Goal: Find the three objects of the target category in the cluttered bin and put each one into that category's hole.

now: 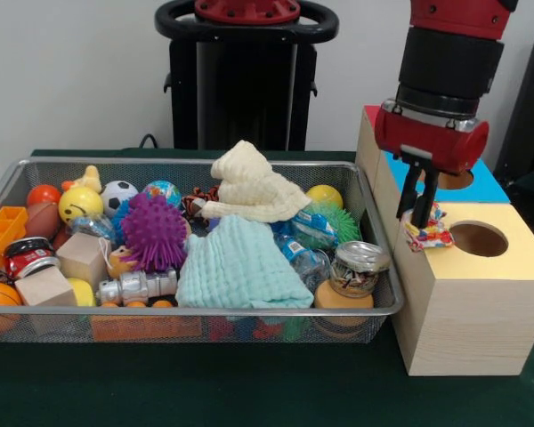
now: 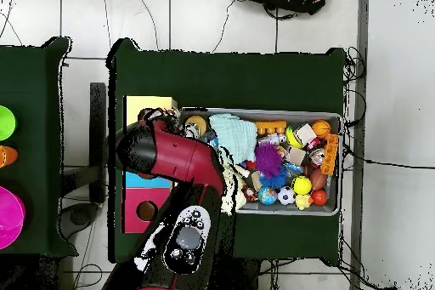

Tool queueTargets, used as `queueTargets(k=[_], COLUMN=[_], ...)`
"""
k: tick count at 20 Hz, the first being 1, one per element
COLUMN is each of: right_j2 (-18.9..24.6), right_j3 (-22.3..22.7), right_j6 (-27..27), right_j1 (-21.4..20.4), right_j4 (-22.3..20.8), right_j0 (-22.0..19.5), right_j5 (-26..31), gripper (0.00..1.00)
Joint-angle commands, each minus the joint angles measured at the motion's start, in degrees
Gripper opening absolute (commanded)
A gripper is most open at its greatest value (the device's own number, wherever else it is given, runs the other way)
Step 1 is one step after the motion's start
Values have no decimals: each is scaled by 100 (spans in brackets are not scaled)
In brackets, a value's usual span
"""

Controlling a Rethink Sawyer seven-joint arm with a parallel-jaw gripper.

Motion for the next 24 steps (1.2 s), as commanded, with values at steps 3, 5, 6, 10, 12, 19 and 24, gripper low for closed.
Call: queueTargets(k=[3, 5, 6, 10, 12, 19, 24], right_j2=[-101, -207, -235, -463, -607, -934, -755], right_j3=[-73, -58, -50, -183, -347, -884, -702], right_j6=[1733, 1799, 1806, 1874, 1927, 2129, 1971], right_j1=[544, 589, 594, 640, 699, 1117, 1090], right_j4=[446, 559, 607, 775, 847, 1023, 1011], right_j0=[547, 725, 781, 980, 1058, 1182, 1116], right_j5=[-257, -246, -229, 116, 379, 815, 484], gripper=[0, 0, 0, 0, 0, 0, 0])
